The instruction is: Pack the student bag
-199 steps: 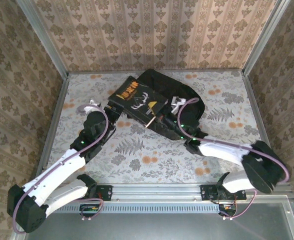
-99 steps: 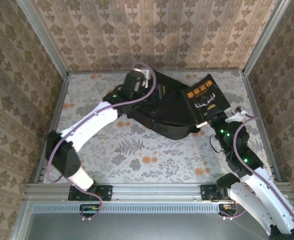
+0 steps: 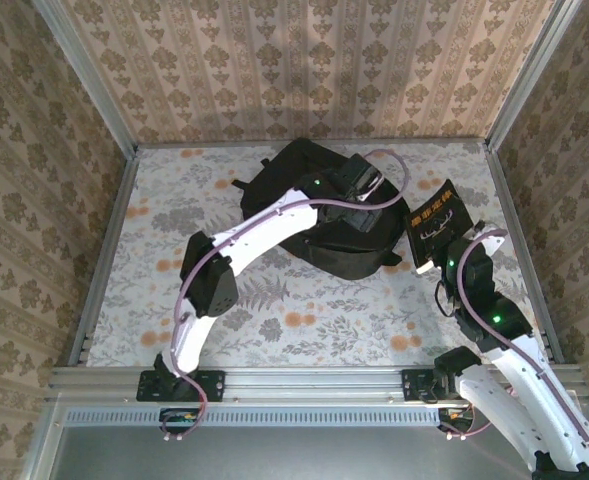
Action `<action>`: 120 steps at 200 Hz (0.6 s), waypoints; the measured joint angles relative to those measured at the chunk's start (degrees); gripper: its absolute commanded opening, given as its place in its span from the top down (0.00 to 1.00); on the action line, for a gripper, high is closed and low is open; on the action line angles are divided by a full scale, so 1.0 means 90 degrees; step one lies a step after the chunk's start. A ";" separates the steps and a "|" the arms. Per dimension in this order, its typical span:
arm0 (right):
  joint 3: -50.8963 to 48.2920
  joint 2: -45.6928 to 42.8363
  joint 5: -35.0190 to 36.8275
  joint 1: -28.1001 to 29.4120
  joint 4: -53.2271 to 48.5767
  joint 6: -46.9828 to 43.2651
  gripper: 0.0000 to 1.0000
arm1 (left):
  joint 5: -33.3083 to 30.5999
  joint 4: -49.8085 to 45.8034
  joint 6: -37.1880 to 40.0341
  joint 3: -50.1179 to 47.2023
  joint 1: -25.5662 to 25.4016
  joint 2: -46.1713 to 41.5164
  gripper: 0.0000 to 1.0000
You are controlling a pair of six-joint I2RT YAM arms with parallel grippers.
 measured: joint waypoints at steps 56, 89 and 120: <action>0.0000 0.0151 -0.0335 -0.0148 0.0097 -0.0022 1.00 | -0.0308 -0.0410 0.0231 0.0763 0.0578 0.0517 0.23; 0.0000 0.0151 -0.0444 -0.0296 0.0104 -0.0019 1.00 | -0.0131 -0.0554 0.0228 0.0799 0.0950 0.0704 0.24; -0.0005 0.0151 -0.0607 -0.0459 0.0143 -0.0005 1.00 | -0.0024 -0.0631 0.0226 0.0801 0.0930 0.1037 0.26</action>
